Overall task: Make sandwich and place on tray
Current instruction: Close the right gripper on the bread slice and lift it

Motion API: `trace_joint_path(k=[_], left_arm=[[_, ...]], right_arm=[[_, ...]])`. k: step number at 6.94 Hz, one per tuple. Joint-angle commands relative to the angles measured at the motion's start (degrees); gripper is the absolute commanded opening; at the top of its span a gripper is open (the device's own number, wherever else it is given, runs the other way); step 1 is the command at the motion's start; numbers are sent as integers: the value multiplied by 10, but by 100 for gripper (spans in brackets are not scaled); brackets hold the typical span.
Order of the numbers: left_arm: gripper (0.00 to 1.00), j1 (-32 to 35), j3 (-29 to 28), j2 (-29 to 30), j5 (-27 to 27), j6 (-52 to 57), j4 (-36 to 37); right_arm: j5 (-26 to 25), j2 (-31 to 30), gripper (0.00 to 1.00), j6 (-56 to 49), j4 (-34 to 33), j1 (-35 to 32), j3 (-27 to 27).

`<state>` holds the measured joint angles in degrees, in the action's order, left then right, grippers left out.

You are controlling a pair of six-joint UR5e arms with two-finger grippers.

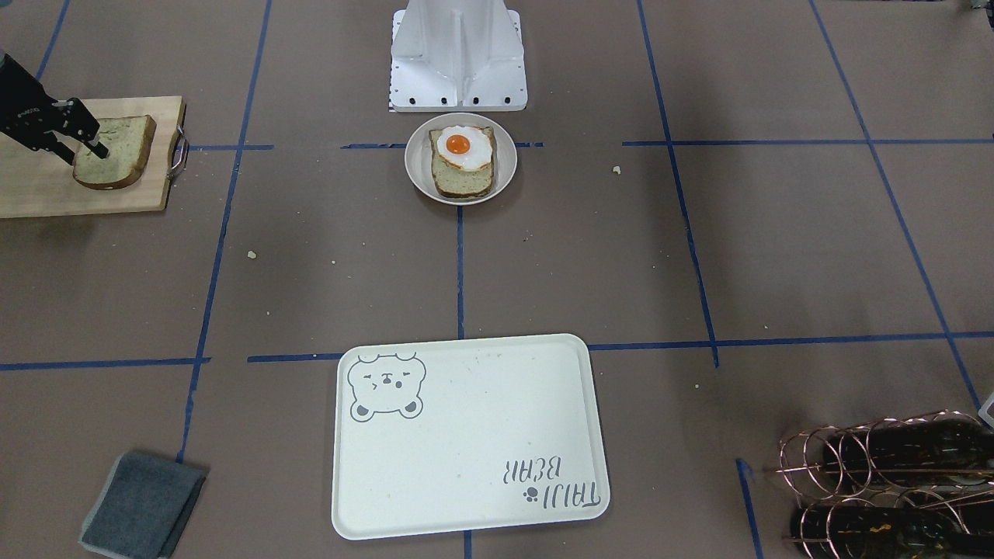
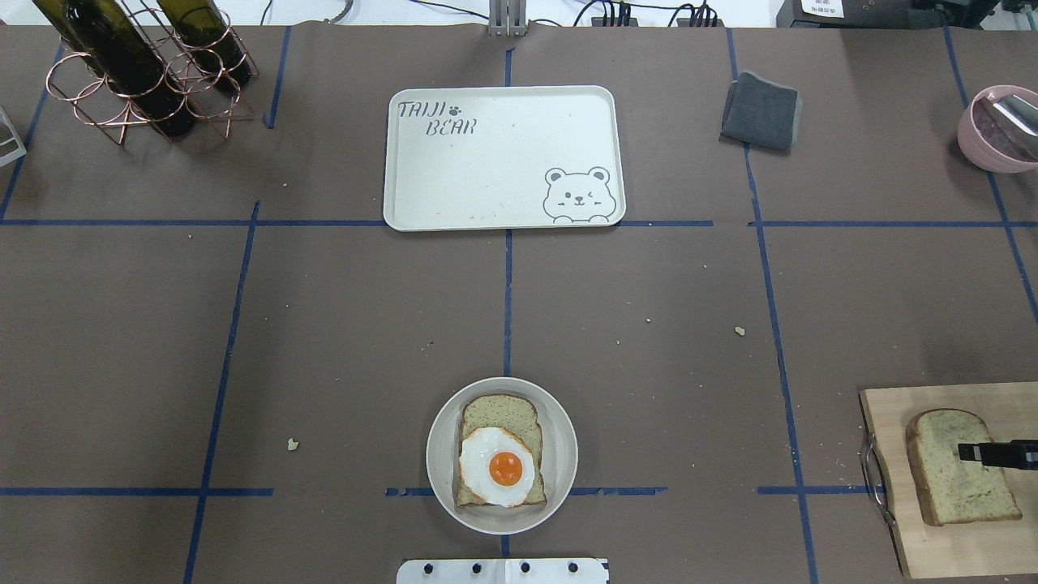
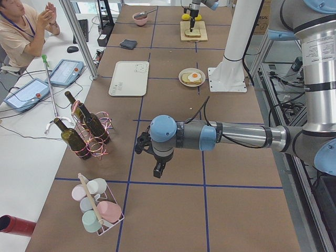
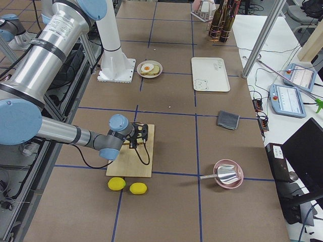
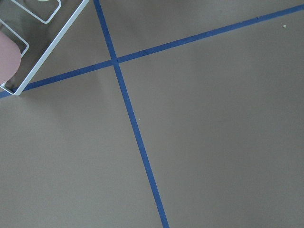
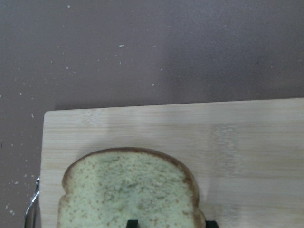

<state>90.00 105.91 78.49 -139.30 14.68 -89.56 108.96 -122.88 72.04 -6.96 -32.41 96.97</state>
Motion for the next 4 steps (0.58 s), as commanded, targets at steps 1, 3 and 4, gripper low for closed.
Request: trace_joint_path(k=[1,3,4], left_arm=[[100,0,0,1,0,0,-1],[100,0,-1,0,-14,-1,-9],[100,0,0,0,-14,-1,-9]], right_arm=[[-2,0,12,1,1,0,-1],[-1,-1,0,-5,3,-1,0],[-1,-1,0,-8,4,-2,3]])
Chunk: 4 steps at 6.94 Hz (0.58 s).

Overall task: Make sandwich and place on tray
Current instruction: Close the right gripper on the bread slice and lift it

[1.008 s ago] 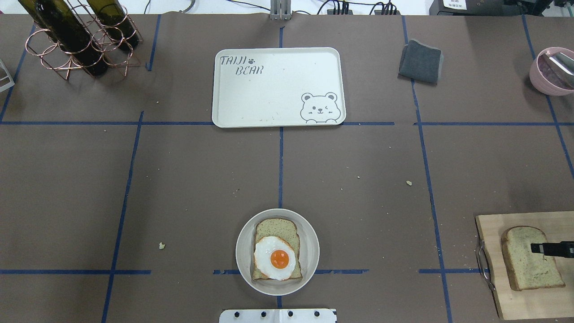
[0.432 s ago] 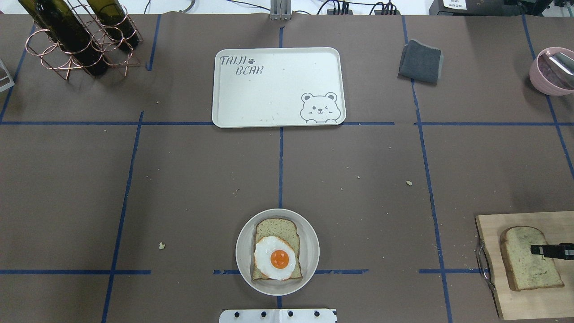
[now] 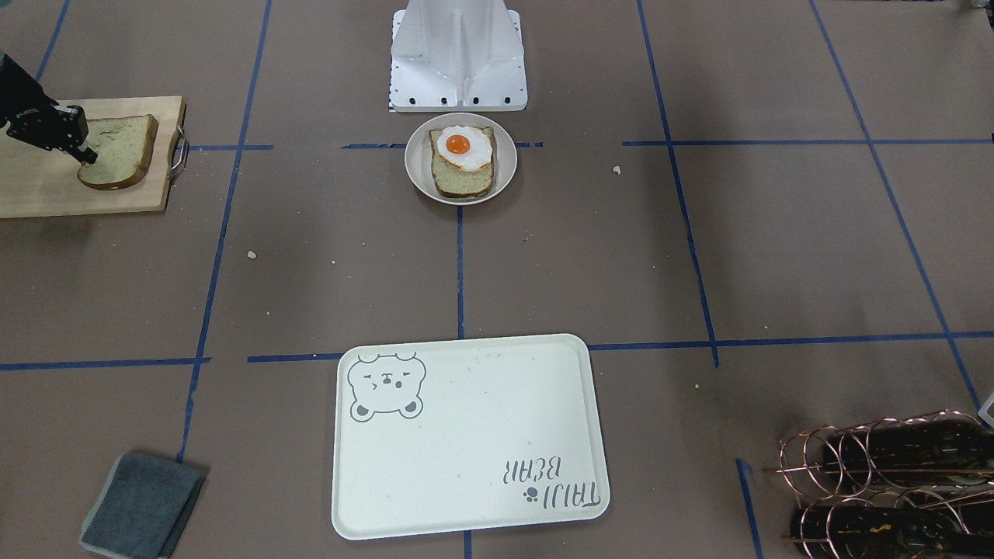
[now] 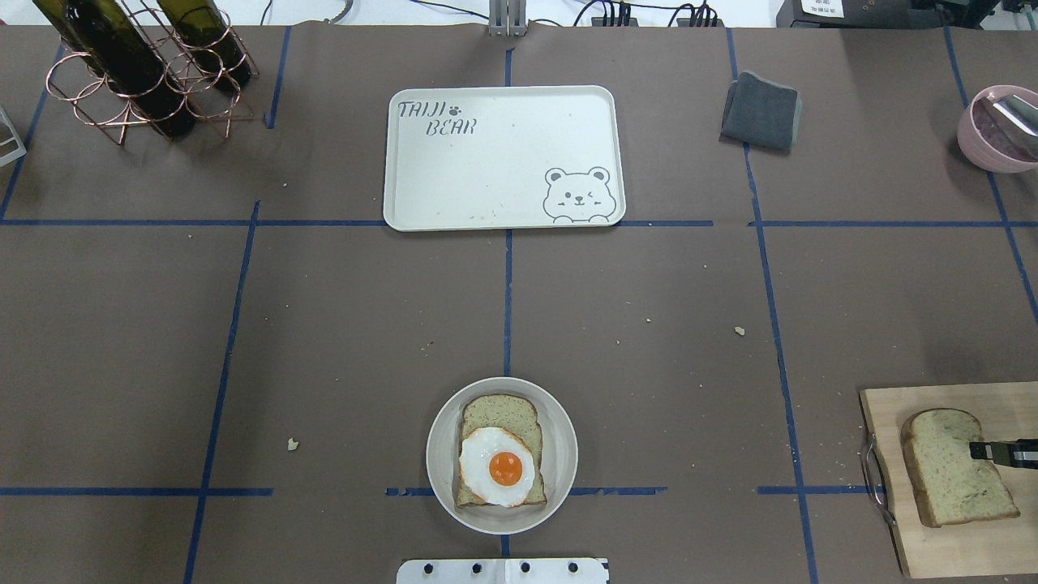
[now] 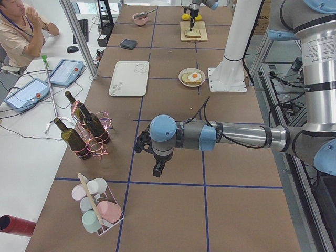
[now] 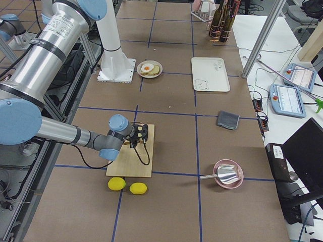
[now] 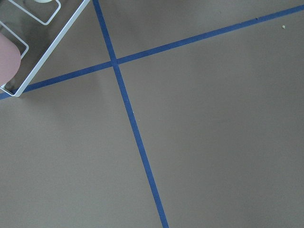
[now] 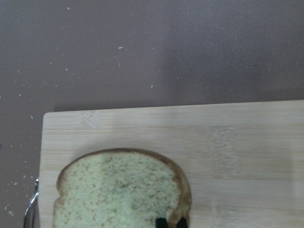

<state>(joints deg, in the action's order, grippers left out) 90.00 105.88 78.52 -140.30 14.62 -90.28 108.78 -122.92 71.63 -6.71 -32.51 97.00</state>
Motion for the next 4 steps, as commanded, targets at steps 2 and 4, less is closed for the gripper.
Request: trace_joint_path(k=[2,4], left_arm=[[100,0,-1,0,-4,0,-2],[100,0,-1,0,-4,0,-2]], right_arm=[[15,-3,0,-1,6,-4,57],[74,26,0,6,-3,-25,123]])
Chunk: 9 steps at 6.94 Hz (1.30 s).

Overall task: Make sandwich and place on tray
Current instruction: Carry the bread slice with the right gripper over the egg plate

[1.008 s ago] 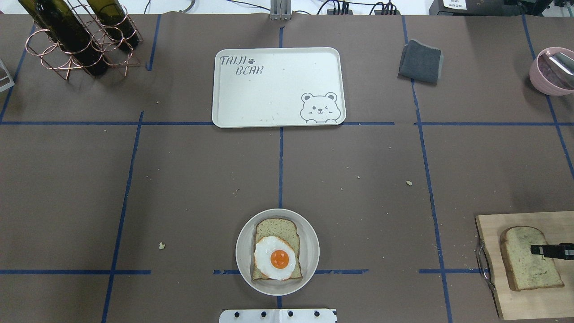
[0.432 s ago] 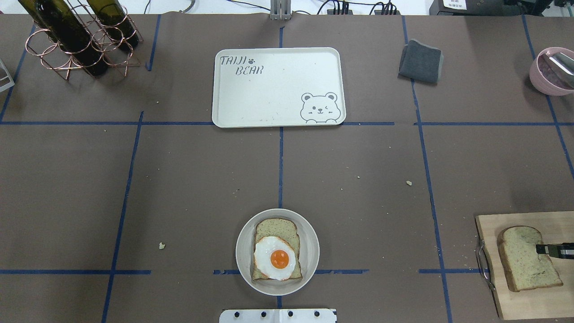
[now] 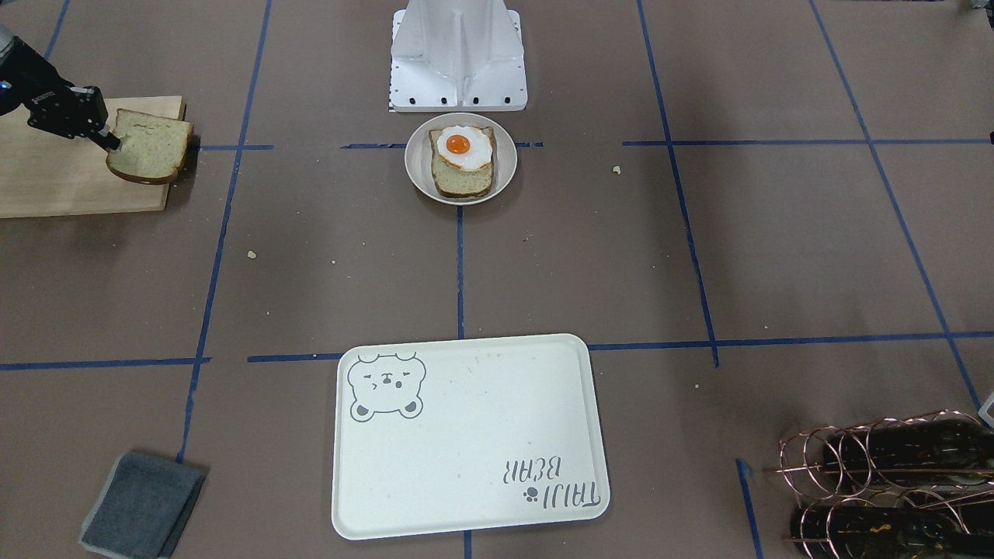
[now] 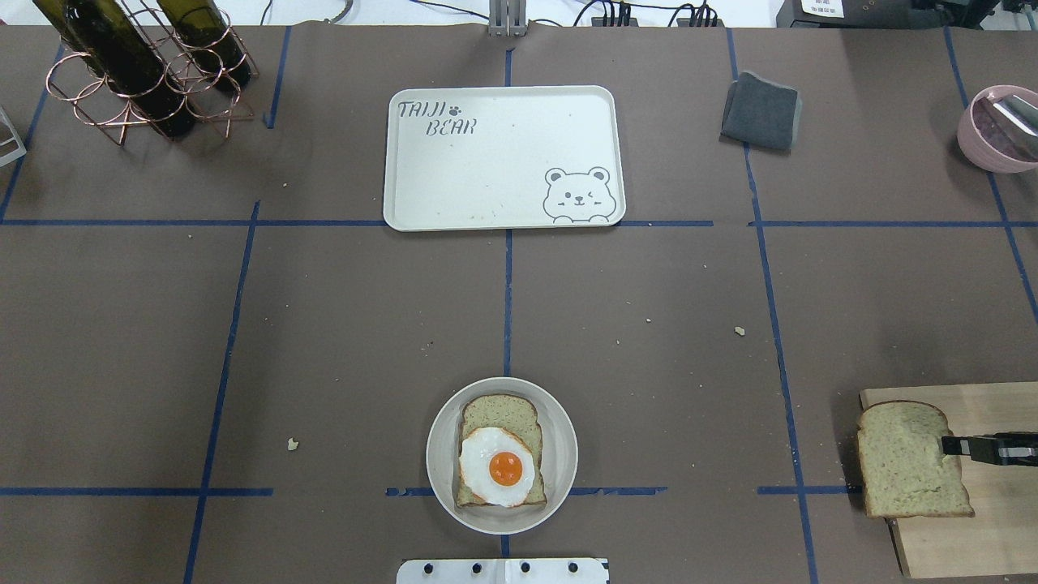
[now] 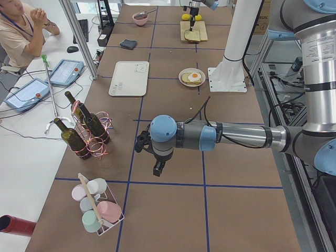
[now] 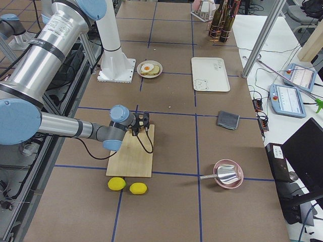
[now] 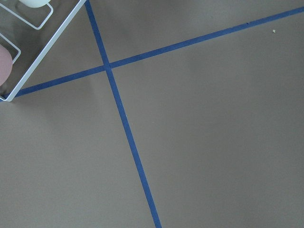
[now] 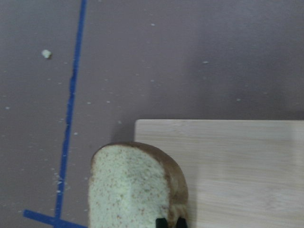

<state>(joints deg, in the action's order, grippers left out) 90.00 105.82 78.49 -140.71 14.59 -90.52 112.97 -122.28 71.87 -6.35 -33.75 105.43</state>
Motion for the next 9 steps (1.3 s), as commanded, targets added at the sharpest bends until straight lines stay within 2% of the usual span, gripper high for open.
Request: trace_joint_path(k=[1,3,4,5,6,7,8,9], left_arm=[[100,0,0,0,0,0,1],[100,0,-1,-3,0,0,1],[100,0,-1,-4,0,0,1],[100,0,-1,-5,0,0,1],[100,0,-1,-5,0,0,1],[100,0,-2,-5,0,0,1],[100,0,-2,-6,0,0,2],[100,0,-3,-6,0,0,2]], right_arm=[[34,48,0,18,-12,-11,49],[34,147,0,59,-41,-4,53],[33,206,0,69,-88,6,57],[24,283,0,129,-156,31,65],[-8,355,0,141,-225,66,65],[-81,405,0,141,-272,125,58],[-128,434,0,142,-289,170,43],[-156,481,0,141,-314,186,12]])
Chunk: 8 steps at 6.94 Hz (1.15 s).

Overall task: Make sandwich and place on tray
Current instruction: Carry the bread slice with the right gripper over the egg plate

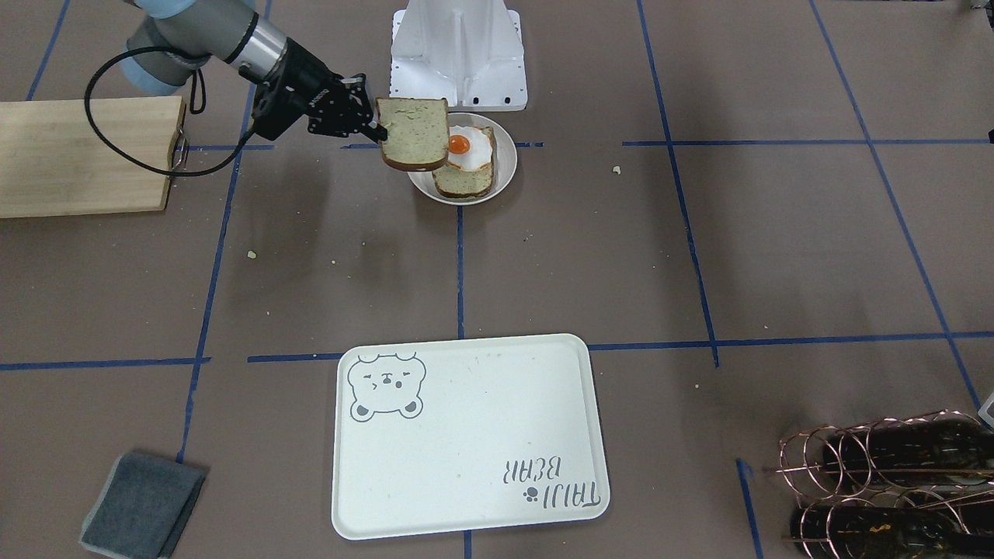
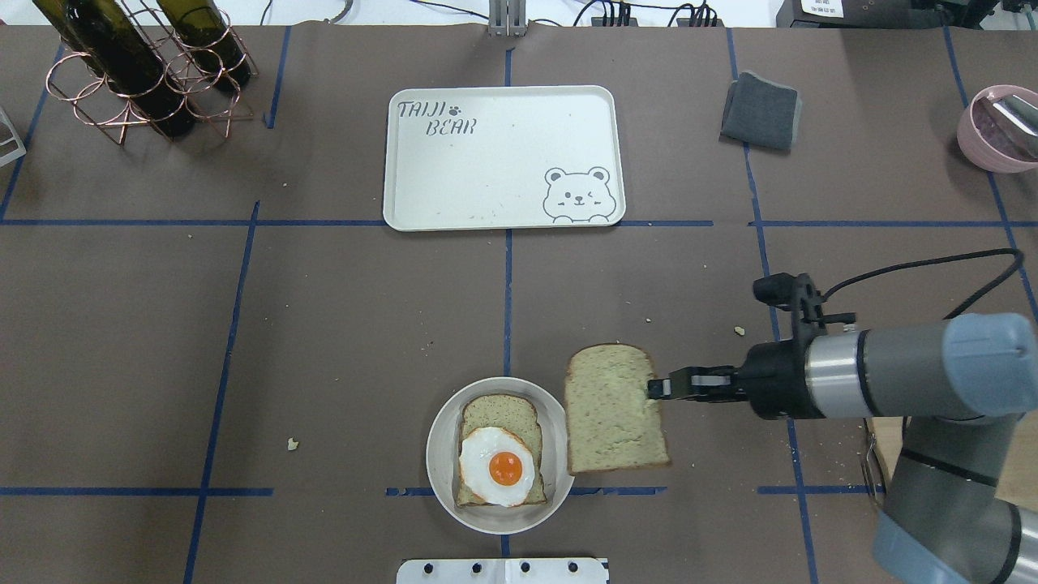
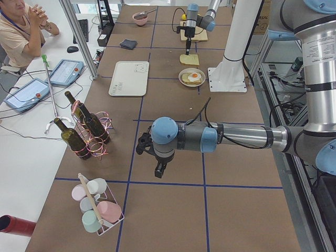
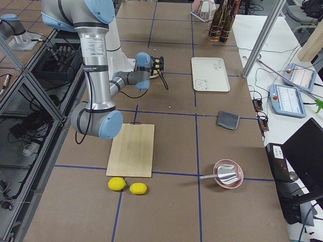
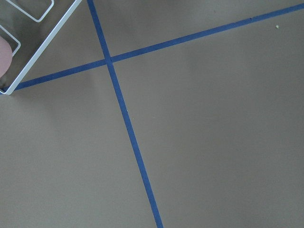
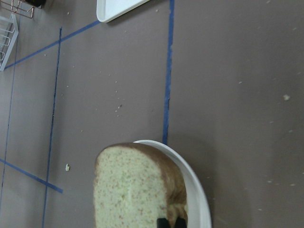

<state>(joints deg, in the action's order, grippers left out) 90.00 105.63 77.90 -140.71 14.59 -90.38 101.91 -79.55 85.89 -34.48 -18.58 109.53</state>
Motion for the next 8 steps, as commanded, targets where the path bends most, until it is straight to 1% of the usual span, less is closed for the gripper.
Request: trace_joint_path(k=[1,2,8], left_arm=[[100,0,-1,0,0,0,0],[100,0,-2,0,0,0,0],[100,0,-4,0,0,0,-1]], right_arm=[[-49,92,0,1,-43,37,-67],[-49,98,0,0,-44,38,-79],[-45,72,0,-6,-47,41,-82]])
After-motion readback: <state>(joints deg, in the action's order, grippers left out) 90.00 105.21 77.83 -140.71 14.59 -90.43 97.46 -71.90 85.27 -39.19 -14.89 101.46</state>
